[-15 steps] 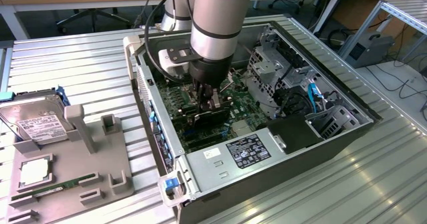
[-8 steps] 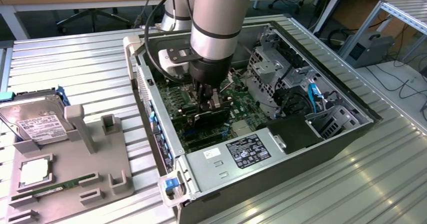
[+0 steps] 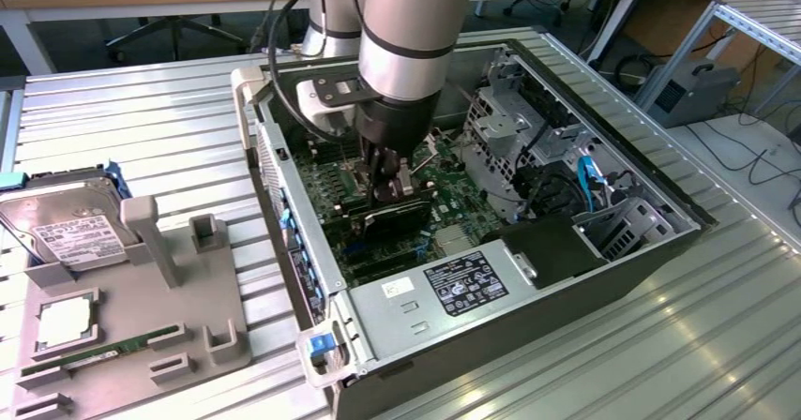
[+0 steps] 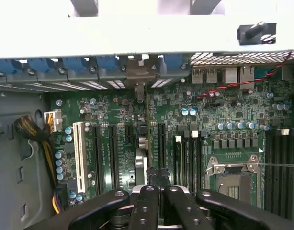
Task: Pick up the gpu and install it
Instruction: 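Press down on the gpu until it lock into place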
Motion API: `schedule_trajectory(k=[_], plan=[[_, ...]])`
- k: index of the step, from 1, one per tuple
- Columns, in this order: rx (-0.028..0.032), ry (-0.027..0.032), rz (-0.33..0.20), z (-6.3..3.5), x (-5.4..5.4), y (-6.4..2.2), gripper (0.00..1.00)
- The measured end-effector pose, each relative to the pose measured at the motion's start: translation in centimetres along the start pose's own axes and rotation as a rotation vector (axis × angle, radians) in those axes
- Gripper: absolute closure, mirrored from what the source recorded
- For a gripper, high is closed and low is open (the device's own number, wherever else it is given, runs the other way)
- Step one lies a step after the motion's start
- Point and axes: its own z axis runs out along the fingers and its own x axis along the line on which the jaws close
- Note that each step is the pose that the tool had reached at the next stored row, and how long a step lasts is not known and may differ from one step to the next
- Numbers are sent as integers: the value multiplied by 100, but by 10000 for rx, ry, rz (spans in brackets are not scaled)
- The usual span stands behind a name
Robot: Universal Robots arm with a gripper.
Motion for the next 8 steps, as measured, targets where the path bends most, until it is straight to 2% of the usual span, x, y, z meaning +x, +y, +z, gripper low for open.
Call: schedule_trajectory(k=[8], plan=[[0, -1, 8, -199, -9, -4, 89]])
